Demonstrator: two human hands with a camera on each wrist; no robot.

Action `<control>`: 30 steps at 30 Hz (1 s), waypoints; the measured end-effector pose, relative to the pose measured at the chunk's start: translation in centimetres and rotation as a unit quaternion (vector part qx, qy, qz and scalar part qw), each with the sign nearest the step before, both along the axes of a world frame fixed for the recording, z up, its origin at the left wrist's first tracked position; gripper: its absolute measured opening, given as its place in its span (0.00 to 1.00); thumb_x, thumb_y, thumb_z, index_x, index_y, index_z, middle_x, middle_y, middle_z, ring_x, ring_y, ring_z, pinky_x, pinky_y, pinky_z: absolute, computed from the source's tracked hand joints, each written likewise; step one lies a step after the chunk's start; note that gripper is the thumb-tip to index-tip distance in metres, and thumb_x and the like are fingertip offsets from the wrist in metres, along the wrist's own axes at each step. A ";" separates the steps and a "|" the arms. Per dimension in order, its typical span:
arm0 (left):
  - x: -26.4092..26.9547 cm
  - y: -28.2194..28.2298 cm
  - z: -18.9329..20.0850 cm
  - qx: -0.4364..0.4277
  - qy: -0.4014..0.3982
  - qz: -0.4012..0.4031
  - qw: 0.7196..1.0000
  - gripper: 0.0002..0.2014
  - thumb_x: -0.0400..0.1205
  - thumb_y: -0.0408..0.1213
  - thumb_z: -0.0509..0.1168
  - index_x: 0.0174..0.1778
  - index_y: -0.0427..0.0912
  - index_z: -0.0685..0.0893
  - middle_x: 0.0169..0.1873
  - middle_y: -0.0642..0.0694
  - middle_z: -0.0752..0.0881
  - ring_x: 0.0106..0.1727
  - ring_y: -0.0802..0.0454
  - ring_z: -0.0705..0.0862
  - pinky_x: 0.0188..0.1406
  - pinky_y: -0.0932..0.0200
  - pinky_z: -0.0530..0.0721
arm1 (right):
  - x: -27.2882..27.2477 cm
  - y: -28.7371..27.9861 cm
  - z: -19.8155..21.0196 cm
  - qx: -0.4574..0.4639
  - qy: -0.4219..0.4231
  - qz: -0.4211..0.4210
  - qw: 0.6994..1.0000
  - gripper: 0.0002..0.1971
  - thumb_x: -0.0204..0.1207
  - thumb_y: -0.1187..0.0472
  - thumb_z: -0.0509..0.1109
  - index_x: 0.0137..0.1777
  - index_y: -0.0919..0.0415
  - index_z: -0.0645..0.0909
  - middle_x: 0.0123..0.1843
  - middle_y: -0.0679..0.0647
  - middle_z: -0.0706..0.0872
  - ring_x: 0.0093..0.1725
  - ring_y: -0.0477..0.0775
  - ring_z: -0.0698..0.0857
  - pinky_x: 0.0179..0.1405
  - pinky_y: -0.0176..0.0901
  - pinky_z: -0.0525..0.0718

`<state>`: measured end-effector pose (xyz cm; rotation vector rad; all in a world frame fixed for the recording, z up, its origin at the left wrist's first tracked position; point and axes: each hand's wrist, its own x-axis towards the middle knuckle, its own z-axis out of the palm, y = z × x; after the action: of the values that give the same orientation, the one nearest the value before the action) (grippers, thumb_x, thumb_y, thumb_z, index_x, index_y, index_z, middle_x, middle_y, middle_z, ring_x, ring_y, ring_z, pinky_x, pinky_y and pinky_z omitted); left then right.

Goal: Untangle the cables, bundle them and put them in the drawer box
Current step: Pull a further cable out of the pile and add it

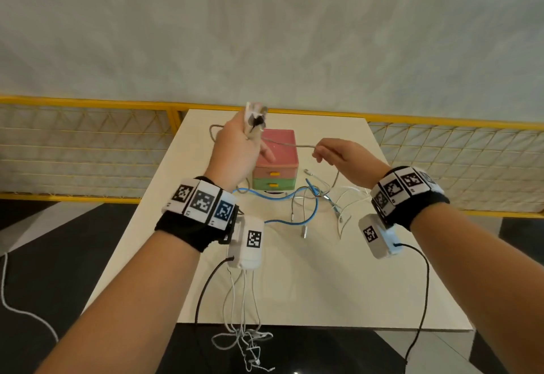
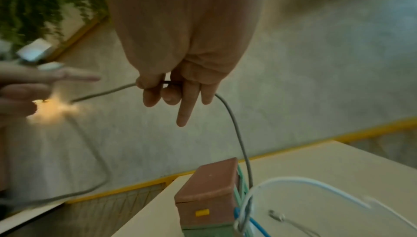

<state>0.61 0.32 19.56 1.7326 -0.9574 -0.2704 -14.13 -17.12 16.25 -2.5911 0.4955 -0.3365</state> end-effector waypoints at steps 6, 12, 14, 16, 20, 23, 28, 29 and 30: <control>-2.2 -1.4 -0.4 0.089 -0.018 -0.102 0.991 0.14 0.83 0.24 0.59 0.34 0.43 0.81 0.14 0.55 0.82 0.21 0.71 0.81 0.26 0.80 0.74 | 1.8 1.6 2.6 -0.031 -0.048 0.072 0.996 0.11 0.86 0.61 0.57 0.43 0.58 0.77 0.36 0.43 0.77 0.37 0.37 0.77 0.40 0.25 0.72; 0.3 -0.6 0.4 -0.073 -0.013 0.037 0.997 0.16 0.87 0.30 0.57 0.36 0.52 0.79 0.26 0.52 0.79 0.19 0.61 0.78 0.25 0.70 0.75 | 0.1 -0.9 -0.7 0.070 -0.017 0.005 0.997 0.18 0.87 0.62 0.51 0.36 0.45 0.70 0.41 0.60 0.83 0.58 0.62 0.86 0.51 0.45 0.78; 0.7 -0.3 0.4 -0.087 -0.011 0.059 0.994 0.16 0.88 0.33 0.57 0.36 0.54 0.78 0.26 0.53 0.79 0.19 0.59 0.77 0.26 0.67 0.74 | 0.3 -1.0 -1.3 0.072 -0.011 -0.010 0.997 0.18 0.87 0.62 0.51 0.36 0.46 0.71 0.40 0.59 0.82 0.57 0.63 0.85 0.52 0.47 0.78; 0.7 -0.1 0.4 -0.066 -0.009 0.074 0.995 0.14 0.88 0.34 0.56 0.39 0.52 0.79 0.24 0.52 0.82 0.19 0.61 0.78 0.29 0.62 0.74 | 0.9 -1.0 -1.2 0.065 0.001 -0.012 0.998 0.17 0.87 0.61 0.51 0.38 0.50 0.73 0.39 0.58 0.82 0.54 0.65 0.85 0.53 0.53 0.78; 0.1 -0.9 -0.2 0.005 -0.009 0.012 1.000 0.19 0.85 0.32 0.59 0.72 0.52 0.75 0.41 0.59 0.89 0.33 0.53 0.90 0.45 0.57 0.85 | 2.2 -0.1 -0.4 0.045 0.019 0.024 0.999 0.16 0.87 0.60 0.52 0.46 0.67 0.77 0.39 0.56 0.80 0.40 0.55 0.79 0.44 0.37 0.74; -0.5 -1.9 -1.2 0.141 -0.067 -0.070 0.985 0.14 0.81 0.33 0.62 0.61 0.46 0.84 0.49 0.44 0.91 0.47 0.45 0.89 0.52 0.51 0.87 | 2.9 0.9 0.4 0.020 0.002 0.064 0.998 0.13 0.87 0.61 0.53 0.46 0.67 0.76 0.41 0.53 0.82 0.40 0.49 0.79 0.40 0.22 0.72; -0.6 -2.0 -1.4 0.120 -0.060 -0.061 0.989 0.10 0.80 0.24 0.57 0.43 0.34 0.84 0.32 0.38 0.88 0.36 0.41 0.87 0.42 0.52 0.87 | 2.5 0.3 -0.2 0.053 -0.024 0.057 0.997 0.08 0.85 0.69 0.55 0.50 0.63 0.76 0.43 0.46 0.84 0.42 0.34 0.82 0.42 0.18 0.72; -0.5 -2.0 -1.1 0.098 -0.054 -0.053 0.992 0.12 0.79 0.23 0.57 0.43 0.38 0.84 0.28 0.42 0.86 0.33 0.49 0.85 0.36 0.61 0.85 | 2.3 0.0 -0.9 0.065 -0.011 0.045 0.997 0.09 0.85 0.69 0.53 0.50 0.66 0.76 0.44 0.52 0.85 0.42 0.43 0.84 0.42 0.23 0.74; -0.5 -1.8 -0.7 0.077 -0.045 -0.046 0.995 0.15 0.77 0.21 0.56 0.44 0.43 0.84 0.25 0.47 0.84 0.28 0.57 0.83 0.30 0.70 0.81 | 2.2 -0.1 -1.6 0.077 0.000 0.036 0.996 0.11 0.85 0.70 0.51 0.50 0.68 0.76 0.45 0.56 0.84 0.41 0.51 0.86 0.42 0.27 0.75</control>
<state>0.08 -1.50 18.81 1.8560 -1.1085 -0.3369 -11.93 -17.25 14.65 -2.4519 0.4109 -0.2639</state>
